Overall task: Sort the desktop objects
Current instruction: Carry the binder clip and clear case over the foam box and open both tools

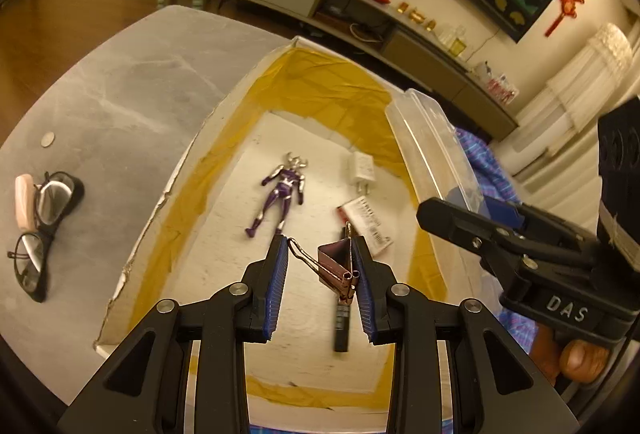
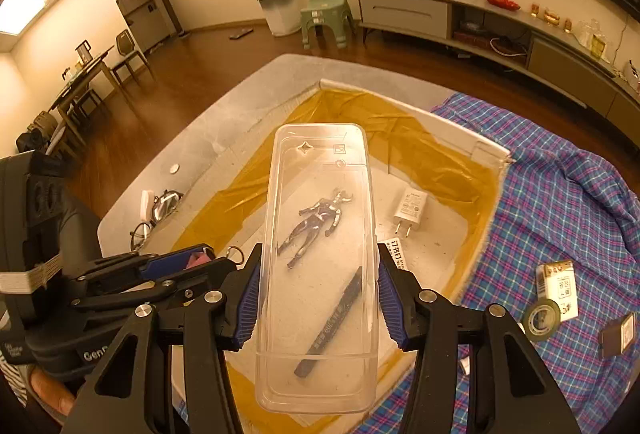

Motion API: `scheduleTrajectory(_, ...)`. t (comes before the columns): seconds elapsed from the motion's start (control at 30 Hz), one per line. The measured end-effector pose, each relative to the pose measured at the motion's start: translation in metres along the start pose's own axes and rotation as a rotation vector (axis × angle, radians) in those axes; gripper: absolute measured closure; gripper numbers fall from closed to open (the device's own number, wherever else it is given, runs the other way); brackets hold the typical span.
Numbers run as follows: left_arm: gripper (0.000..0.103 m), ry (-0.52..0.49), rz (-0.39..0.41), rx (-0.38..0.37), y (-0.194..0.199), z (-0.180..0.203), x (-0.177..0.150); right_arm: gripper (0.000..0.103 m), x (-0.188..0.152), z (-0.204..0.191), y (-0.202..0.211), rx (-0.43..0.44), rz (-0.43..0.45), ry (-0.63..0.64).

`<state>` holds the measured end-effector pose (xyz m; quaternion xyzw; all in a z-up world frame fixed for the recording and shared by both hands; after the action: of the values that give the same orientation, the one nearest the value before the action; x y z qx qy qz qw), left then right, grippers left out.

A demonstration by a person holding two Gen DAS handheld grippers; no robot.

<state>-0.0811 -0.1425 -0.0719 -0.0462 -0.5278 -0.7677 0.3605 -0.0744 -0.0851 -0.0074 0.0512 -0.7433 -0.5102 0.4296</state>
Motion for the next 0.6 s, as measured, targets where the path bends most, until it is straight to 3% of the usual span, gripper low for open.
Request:
scheduleTrajectory(0.23, 0.070, -0.032, -0.028, 0.081, -0.010, -0.006, 0.000, 0.050, 0.012, -0.001, -0.025, -0.034, -0.078, 0.041)
scheduleTrajectory(0.6, 0.070, -0.059, -0.101, 0.117, -0.024, -0.013, -0.005, 0.050, 0.042, 0.004, -0.073, -0.042, -0.195, 0.020)
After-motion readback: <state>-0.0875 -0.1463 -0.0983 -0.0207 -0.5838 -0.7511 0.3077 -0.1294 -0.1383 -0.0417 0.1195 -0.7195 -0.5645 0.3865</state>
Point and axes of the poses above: each gripper's, at about its wrist camera, not at the fingertips, and y roughly against the way its jaws point, z to its right, x to its top, the point moved 2 cm from there along -y, roughly the way its jaws point, and after that the axes turned 7 degrees about y, right-handed, at the moved point
